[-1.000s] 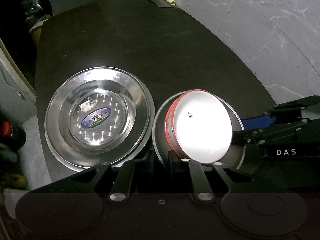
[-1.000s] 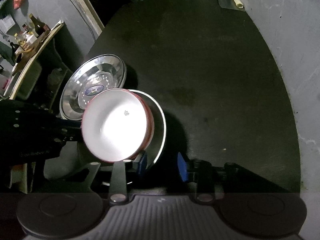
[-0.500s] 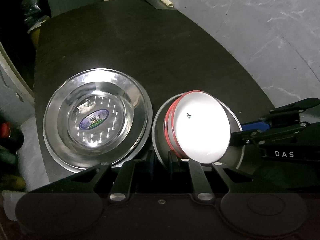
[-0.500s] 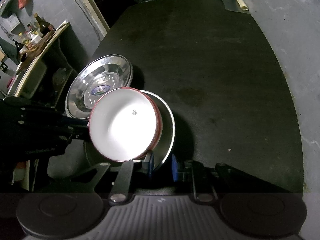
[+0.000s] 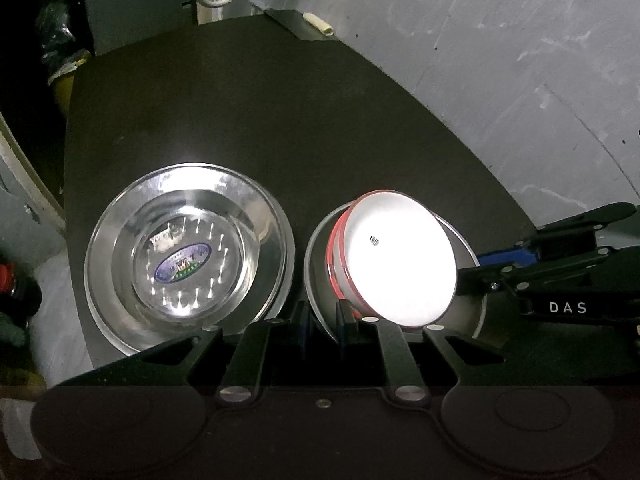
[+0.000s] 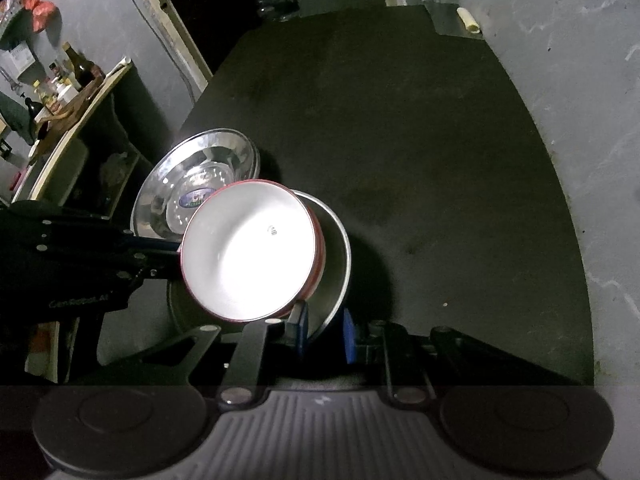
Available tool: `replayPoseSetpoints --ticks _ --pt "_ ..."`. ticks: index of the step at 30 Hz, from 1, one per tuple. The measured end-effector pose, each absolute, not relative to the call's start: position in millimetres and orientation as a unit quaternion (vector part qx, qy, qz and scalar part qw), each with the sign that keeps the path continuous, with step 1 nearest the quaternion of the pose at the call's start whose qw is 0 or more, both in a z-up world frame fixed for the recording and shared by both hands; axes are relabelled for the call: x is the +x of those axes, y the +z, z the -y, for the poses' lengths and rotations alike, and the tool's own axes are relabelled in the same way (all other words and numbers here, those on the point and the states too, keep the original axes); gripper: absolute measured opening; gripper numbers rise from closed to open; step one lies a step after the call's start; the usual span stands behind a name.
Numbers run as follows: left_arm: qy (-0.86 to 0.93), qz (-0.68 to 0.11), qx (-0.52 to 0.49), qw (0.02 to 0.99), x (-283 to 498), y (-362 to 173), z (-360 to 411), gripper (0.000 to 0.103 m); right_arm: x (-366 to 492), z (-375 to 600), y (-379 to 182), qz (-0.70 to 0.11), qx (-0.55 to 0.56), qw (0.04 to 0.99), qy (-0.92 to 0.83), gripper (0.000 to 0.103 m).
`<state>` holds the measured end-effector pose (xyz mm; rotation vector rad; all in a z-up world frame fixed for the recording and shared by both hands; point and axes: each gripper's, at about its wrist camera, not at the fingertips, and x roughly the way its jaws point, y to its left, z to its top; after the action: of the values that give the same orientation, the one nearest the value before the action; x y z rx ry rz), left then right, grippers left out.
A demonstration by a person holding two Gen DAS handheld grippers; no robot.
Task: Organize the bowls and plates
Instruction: 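Lift the steel bowl with white bowls and carry it over the basin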
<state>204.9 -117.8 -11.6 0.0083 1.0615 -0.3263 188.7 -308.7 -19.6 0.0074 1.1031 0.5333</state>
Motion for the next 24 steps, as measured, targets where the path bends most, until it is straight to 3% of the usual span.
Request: replayPoseSetpoints --ticks 24 --pt "-0.159 -0.476 0.004 0.865 200.9 -1.7 112.8 0.014 186.5 308.4 -8.7 -0.495 -0.001 0.833 0.248 0.021"
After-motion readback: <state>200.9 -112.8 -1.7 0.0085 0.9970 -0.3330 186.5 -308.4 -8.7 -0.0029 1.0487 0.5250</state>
